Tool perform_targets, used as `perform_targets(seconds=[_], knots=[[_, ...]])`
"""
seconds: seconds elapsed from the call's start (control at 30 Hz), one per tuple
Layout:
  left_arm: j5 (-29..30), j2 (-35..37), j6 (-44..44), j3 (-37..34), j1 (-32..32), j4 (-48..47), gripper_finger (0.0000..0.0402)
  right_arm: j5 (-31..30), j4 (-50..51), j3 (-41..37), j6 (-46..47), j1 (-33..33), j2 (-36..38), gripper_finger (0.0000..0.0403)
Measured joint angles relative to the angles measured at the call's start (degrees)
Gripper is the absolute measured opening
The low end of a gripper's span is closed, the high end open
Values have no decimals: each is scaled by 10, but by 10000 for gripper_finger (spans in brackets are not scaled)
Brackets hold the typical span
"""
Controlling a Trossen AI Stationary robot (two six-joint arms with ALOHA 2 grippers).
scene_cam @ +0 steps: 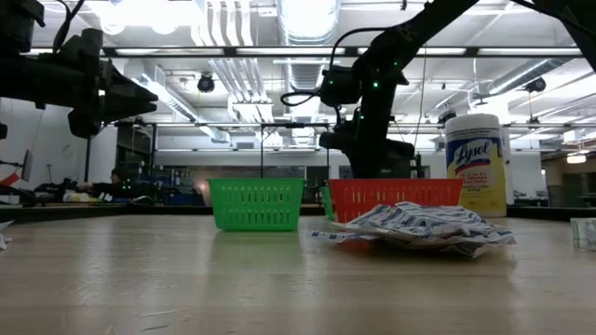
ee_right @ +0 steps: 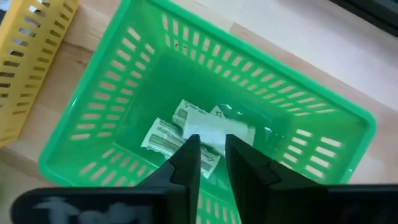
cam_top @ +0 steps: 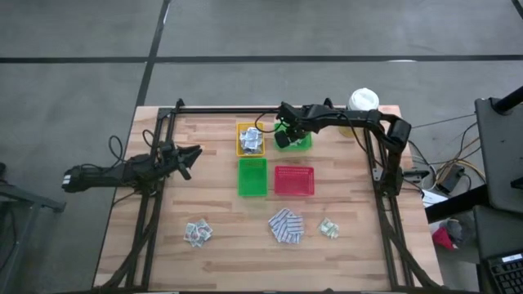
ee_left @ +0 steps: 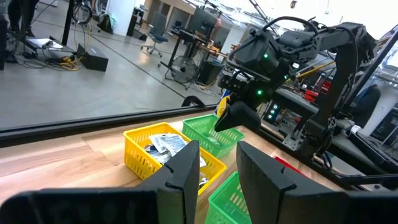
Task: Pick & Place First Aid Supplies
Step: Put the green bandage pack into the top green bin
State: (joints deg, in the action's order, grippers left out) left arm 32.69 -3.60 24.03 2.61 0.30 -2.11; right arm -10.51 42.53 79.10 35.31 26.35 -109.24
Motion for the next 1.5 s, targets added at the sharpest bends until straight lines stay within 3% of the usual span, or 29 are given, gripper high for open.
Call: perform_targets(seconds=[0.17, 0.3, 0.5, 0.67, 0.9, 1.13, 1.33, 1.5], knots=[[0, 0, 0, 0, 0, 0, 108, 1, 27, 18, -27, 1, 21, 95], [0, 0, 0, 0, 0, 0, 108, 1, 111, 48, -69, -13, 55, 96], [0, 0, 0, 0, 0, 0, 108, 2, 202, 37, -162, -85, 145, 79], [0, 0, 0, 0, 0, 0, 108, 22, 238, -20, -173, -157, 232, 62], [0, 0, 0, 0, 0, 0, 108, 123, 219, -138, -74, -251, 358, 47], [0, 0, 0, 0, 0, 0, 108, 138, 151, -254, 42, -337, 445, 46], [0, 0, 0, 0, 0, 0, 108, 141, 101, -313, 97, -375, 473, 62], [0, 0, 0, 0, 0, 0, 108, 186, 95, -334, 104, -385, 461, 82]])
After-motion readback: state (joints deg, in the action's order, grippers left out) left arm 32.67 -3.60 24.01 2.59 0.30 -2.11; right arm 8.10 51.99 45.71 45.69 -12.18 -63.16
